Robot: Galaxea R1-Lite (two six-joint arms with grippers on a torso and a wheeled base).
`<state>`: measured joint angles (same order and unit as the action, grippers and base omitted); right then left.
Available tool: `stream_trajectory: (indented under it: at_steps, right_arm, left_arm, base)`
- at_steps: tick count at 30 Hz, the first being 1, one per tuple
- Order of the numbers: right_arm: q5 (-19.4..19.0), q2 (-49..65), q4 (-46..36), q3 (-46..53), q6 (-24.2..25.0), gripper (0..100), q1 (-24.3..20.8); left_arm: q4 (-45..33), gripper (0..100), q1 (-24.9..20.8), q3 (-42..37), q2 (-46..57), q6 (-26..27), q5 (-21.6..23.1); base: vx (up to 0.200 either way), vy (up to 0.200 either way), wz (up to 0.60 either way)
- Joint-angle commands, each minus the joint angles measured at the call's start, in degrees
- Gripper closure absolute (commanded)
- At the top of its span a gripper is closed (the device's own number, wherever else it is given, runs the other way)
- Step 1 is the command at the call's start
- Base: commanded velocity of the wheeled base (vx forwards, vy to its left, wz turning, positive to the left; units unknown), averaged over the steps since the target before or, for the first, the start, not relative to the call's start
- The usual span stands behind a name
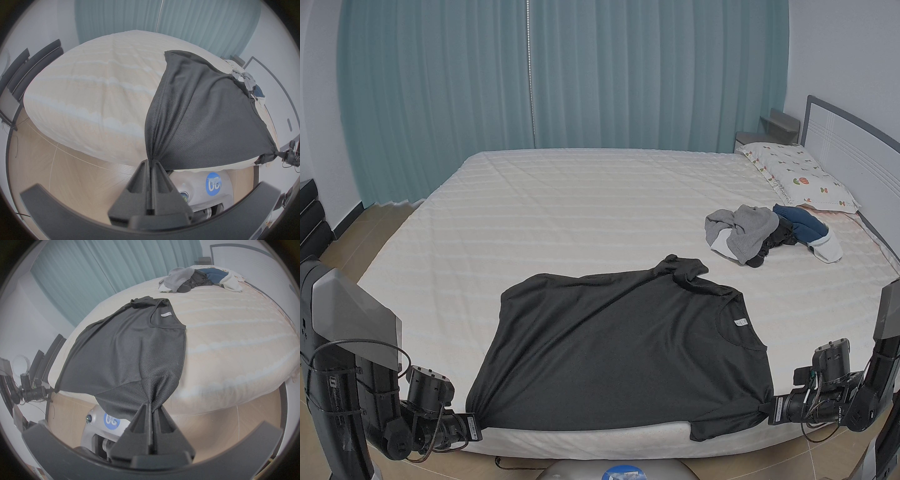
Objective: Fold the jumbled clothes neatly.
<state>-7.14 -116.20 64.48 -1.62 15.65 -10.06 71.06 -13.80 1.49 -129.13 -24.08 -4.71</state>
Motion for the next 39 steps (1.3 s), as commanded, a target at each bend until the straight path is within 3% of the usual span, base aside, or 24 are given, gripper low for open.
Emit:
stream_trajectory:
  at_steps: [1,7,8,9,10,16,19,26,31,39]
  right_arm:
    - [0.0,-0.4,-0.1,0.8,-1.2,100,0.0]
    - [0.0,-1.7,0.5,0.1,-1.0,100,-0.1]
    - [0.0,-2.3,0.6,0.0,-0.8,100,-0.1]
    - [0.0,-3.1,0.7,-0.3,-0.6,100,-0.1]
    - [0.0,-3.6,0.9,-0.5,-0.5,0,-0.1]
    - [-0.1,-3.9,3.7,-0.6,0.6,0,0.0]
    - [0.0,-2.2,7.3,-0.9,4.1,0,0.4]
    - [0.1,1.5,9.9,-2.1,6.7,0,1.4]
    - [0.1,2.6,9.8,-2.5,7.2,0,2.4]
    - [0.0,4.0,9.8,-3.5,7.4,0,4.0]
  left_arm:
    - [-0.1,100,-0.4,-1.4,0.0,0.3,0.0]
    - [0.7,100,-0.4,-1.1,-0.2,0.3,0.1]
    - [0.7,0,-0.4,-1.0,-0.2,0.2,0.1]
    - [0.7,0,-0.4,-1.0,-0.2,0.2,0.2]
    - [0.7,0,-0.4,-1.0,-0.2,0.1,0.3]
    - [0.8,0,-0.2,-0.3,0.3,-0.3,0.7]
    - [1.1,0,0.4,0.7,2.0,-0.4,0.8]
    - [2.1,0,1.8,0.8,7.3,-0.7,3.5]
    - [2.9,0,1.9,2.3,8.3,-5.6,3.7]
    - [2.9,0,3.1,2.6,8.0,-5.9,3.9]
  base:
    - [0.000,0.000,0.00]
    - [0.000,0.000,0.00]
    - [0.000,0.000,0.00]
    - [0.000,0.000,0.00]
    - [0.000,0.000,0.00]
    - [0.000,0.000,0.00]
    - [0.000,0.000,0.00]
    - [0.000,0.000,0.00]
    - [0.000,0.000,0.00]
    - [0.000,0.200,0.00]
